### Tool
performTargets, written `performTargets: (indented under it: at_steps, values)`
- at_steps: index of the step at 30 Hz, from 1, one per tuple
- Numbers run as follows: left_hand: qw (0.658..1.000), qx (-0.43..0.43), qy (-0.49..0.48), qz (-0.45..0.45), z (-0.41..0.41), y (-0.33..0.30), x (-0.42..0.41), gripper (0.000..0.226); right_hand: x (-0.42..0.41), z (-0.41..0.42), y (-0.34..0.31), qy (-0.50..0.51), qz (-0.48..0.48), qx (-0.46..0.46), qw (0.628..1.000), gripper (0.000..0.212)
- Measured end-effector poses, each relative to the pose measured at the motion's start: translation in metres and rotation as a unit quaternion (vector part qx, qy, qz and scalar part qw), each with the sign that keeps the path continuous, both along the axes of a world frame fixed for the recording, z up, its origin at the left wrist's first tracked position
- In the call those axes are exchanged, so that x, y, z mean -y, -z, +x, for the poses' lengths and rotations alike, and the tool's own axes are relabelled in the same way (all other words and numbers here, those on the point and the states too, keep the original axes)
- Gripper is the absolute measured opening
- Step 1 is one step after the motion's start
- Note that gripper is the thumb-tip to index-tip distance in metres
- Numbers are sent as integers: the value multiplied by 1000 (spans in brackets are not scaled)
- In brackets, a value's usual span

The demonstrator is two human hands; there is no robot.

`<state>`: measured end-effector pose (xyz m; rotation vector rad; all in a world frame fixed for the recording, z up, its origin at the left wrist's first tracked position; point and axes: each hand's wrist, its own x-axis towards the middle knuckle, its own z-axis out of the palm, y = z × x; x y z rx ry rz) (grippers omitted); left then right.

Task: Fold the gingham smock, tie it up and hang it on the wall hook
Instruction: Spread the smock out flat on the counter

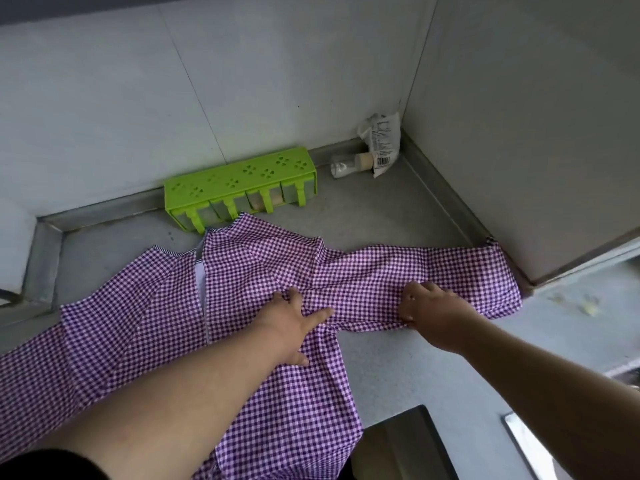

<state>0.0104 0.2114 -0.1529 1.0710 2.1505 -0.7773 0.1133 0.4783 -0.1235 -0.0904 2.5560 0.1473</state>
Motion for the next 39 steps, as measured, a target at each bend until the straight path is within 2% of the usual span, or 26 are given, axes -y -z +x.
performTargets:
  at_steps: [4, 6, 7, 9, 11, 15, 19, 23, 25, 27, 28, 31, 34, 36, 39]
  values:
    - [998, 0, -33, 44, 0, 3, 7, 128, -7, -8, -21, -23, 34, 74, 996, 43]
    - [996, 16, -51, 67, -1, 4, 15, 130, -4, -20, -33, 38, -4, 124, 991, 47]
    - [995, 28, -61, 78, -1, 4, 19, 128, 0, -24, -33, 68, -36, 121, 990, 47]
    - [989, 46, -80, 112, -3, 2, 32, 119, 14, -35, -25, 72, -70, 28, 995, 39]
    - [982, 41, -98, 156, -4, 0, 44, 108, 31, -45, -14, 48, -82, -53, 994, 53]
    - [963, 1, -183, 199, -7, 4, 77, 101, 68, -61, 7, 57, -126, -7, 990, 76]
    - [948, -60, -252, 187, -8, 8, 123, 105, 74, -67, 30, 28, -84, 2, 996, 113]
    - [932, -56, -309, 180, -7, 12, 160, 113, 53, -90, 26, 0, -67, 6, 998, 126]
    - [928, -29, -325, 181, -5, 16, 178, 121, 51, -104, 23, -14, -25, 14, 999, 130]
    - [932, -7, -315, 177, -4, 19, 189, 126, 64, -110, 14, -32, 34, 12, 999, 122]
    - [934, 3, -312, 175, -4, 19, 192, 128, 79, -109, 9, -51, 39, -6, 998, 110]
    - [930, 20, -318, 186, -8, 16, 195, 130, 140, -80, -5, -152, -69, -69, 984, 72]
    - [942, -27, -277, 187, -5, 5, 200, 126, 202, -33, 9, -316, -161, -68, 933, 46]
    - [950, -58, -257, 165, 5, -2, 205, 124, 231, -12, 23, -388, -176, -52, 903, 44]
    - [956, -31, -264, 126, 19, 1, 218, 131, 258, 7, 34, -442, -180, -37, 878, 46]
